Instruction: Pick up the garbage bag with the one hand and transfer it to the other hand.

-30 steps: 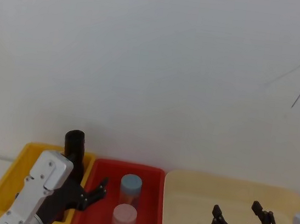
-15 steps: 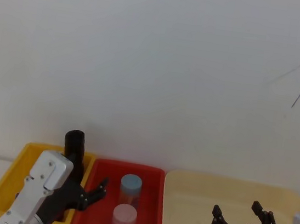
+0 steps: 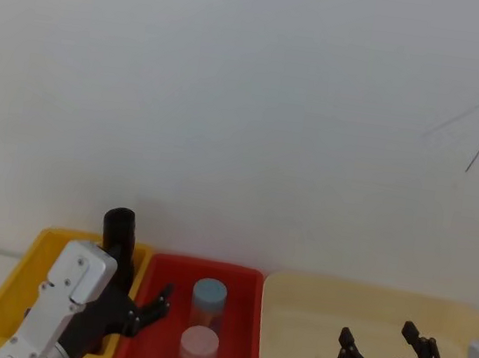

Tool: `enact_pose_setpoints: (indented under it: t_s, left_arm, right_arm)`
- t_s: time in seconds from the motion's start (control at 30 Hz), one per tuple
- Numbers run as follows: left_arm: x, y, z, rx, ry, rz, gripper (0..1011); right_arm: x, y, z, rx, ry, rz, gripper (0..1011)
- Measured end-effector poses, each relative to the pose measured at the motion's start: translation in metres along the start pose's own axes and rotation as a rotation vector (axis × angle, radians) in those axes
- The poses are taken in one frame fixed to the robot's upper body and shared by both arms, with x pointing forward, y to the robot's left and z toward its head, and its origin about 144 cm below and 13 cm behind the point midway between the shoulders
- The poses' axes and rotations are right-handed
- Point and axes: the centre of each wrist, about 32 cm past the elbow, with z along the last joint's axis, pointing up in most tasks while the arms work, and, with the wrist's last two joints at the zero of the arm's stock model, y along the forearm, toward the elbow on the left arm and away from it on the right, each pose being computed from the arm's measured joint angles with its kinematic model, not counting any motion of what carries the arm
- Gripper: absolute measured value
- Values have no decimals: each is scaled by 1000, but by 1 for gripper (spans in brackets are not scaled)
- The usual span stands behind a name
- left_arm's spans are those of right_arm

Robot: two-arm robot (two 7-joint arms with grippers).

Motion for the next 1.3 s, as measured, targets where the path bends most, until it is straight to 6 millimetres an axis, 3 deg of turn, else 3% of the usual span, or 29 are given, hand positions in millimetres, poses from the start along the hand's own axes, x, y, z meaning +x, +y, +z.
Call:
enact_pose_setpoints:
  t_s: [0.7,1.3]
  left_arm:
    - [1,2,1,-1,0,-5,1001]
    - [10,25,6,-15,17,-62,1001]
  right_arm:
    - [0,0,0,0,0,0,1000]
    - [0,0,0,0,0,0,1000]
